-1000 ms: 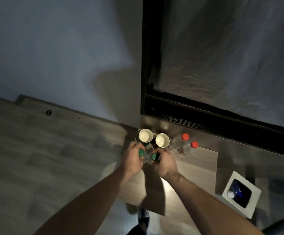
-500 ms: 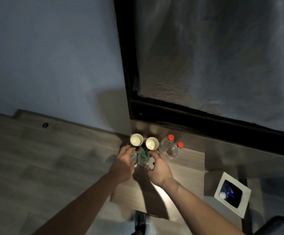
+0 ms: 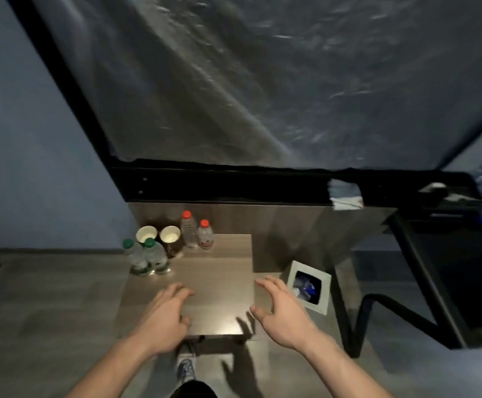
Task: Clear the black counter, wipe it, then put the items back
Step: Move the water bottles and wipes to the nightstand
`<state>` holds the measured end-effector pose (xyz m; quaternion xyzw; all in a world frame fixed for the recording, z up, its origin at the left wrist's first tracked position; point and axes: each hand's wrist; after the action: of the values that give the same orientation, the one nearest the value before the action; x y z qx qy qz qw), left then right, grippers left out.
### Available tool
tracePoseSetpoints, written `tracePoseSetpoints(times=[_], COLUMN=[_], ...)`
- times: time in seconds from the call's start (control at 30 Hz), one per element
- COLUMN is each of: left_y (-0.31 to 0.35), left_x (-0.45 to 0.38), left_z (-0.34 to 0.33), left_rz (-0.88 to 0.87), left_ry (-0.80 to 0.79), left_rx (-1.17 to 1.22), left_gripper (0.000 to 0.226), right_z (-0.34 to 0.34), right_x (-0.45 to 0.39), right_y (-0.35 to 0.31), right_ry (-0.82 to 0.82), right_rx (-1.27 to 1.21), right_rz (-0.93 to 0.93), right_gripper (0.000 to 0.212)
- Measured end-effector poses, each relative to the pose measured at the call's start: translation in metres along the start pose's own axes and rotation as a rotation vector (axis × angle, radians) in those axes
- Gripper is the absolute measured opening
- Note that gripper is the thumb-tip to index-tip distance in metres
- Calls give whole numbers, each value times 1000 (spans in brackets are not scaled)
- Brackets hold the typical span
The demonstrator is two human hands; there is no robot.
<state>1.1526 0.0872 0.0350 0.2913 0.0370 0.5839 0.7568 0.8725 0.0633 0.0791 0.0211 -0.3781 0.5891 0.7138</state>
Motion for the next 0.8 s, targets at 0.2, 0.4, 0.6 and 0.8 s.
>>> tracePoseSetpoints(times=[0.2,0.4,0.6,0.8], left_y=[149,286,388,478], left_x=[-12,-28,-59,-118], left_z=[-52,-88,-96,-121], left_rz=[-161,-320,-408,-500], left_ry=[-64,-106,-149,-213], left_rx=[-72,-102,-185,-206], left_gripper=[64,72,71,68], right_z=[56,115,166,224], right_x=[91,152,172,163], right_y=[152,274,358,442], right_ry=[103,173,229,268], right_rx=[-64,-146,-215,-277], right_rz=[-98,-208,-267,-313], right_gripper=[70,74,74,75])
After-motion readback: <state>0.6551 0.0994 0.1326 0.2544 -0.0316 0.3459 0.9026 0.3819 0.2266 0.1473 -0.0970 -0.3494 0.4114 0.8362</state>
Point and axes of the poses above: each hand's wrist, its own x-axis away from the middle knuckle, its own z-axis out of the back of the hand, y = z × x, and after that the axes turned 15 degrees about -z, right-handed
